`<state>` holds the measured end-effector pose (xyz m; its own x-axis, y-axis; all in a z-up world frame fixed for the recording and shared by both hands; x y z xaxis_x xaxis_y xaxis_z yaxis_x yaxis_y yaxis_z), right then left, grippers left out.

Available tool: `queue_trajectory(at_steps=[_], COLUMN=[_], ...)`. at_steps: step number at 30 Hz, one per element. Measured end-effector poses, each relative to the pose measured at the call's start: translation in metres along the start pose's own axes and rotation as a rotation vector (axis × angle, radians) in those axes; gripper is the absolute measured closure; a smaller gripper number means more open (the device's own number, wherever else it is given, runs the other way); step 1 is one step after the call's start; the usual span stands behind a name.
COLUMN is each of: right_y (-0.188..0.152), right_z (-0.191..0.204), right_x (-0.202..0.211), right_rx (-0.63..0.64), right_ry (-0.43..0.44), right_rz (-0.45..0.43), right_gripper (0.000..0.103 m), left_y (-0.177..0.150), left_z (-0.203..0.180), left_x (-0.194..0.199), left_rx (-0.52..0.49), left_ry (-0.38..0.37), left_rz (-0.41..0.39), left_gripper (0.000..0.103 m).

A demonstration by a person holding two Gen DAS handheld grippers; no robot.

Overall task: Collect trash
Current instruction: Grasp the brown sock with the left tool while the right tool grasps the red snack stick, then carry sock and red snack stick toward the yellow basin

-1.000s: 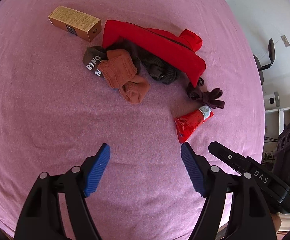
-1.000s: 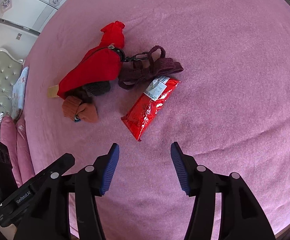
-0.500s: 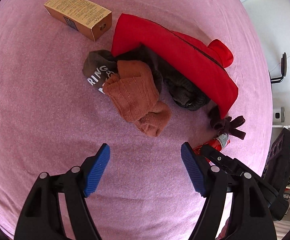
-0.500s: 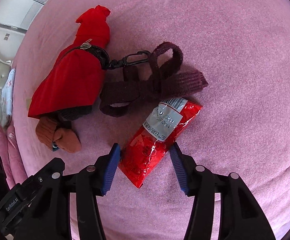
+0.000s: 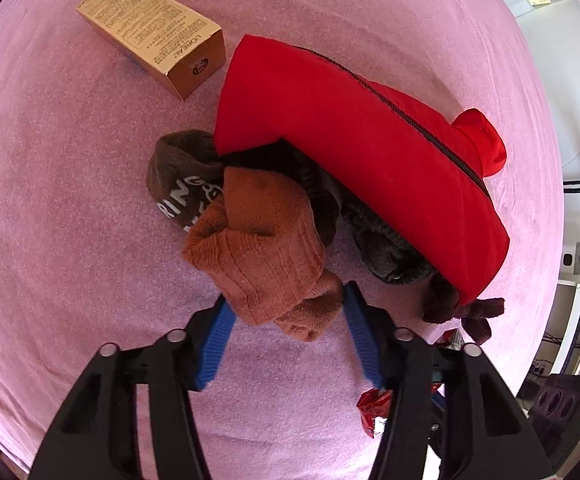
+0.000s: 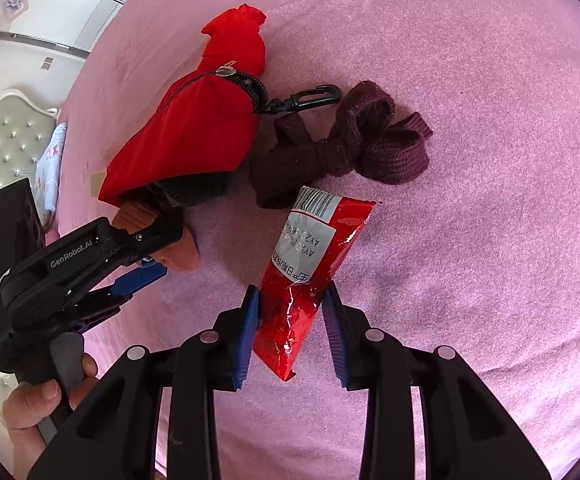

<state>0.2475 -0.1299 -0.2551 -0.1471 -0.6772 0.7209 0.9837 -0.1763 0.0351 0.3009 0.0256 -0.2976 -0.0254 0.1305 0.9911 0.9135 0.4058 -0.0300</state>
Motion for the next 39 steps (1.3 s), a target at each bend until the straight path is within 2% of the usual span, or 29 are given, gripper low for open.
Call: queue_trajectory(at_steps=[2,4,7,16,18,19,24,30,39], right_y=[-0.005,-0.006,-0.016,-0.051,-0.060,-0.064,-0.090,-0.128,-0.200], right_z=[0.001,0.002,0.001,0.001,0.000,0.000,0.002,0.006,-0.001], right_x=[0.003,0.010,0.019,0.031,0.034,0.035,0.048,0.064,0.095], right_rx=[0.006,0.016,0.030,0.054,0.054,0.053,0.056,0.059,0.033], right_ry=[0.018,0.017,0.016,0.005,-0.002,-0.003,-0.009,-0.014,-0.036], right_rz=[-0.001,0.001,0.010,0.044,0.046,0.047,0.043,0.035,-0.008], right_gripper=[0.071,0.071,0.071,0.071,0.071,0.071,0.071,0.071,0.071], left_y=[-0.001,-0.005,-0.020,-0.081,-0.099,-0.124,-0.163,-0.212,-0.277], left_z=[-0.002,-0.001,0.005,0.012,0.016,0.025,0.026,0.015,0.033], left_x=[-0.002,-0.003,-0.002,0.015,0.017,0.014,0.020,0.036,0.069], left_rx=[-0.006,-0.022,-0.027,-0.157,-0.177,-0.187,-0.227,-0.313,-0.440], left_ry=[-0.018,-0.023,-0.053,-0.084,-0.089,-0.093,-0.110,-0.137,-0.144], left_rz=[0.008,0.012,0.024,0.048,0.060,0.066,0.087,0.098,0.074], left_gripper=[0.069,0.087,0.092,0.092,0.092,0.092,0.092,0.092,0.092])
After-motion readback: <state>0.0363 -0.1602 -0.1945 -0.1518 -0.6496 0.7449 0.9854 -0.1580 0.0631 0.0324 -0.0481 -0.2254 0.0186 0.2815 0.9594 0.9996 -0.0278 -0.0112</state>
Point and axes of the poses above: each gripper's, at about its wrist camera, not at the fingertips, and x roughly against the way its jaws point, z to its left, y to its top, the point moved 7 cm from there along -x, roughly the way its jaws point, and after that the axes turned 10 degrees about y, right-handed, at the moved point
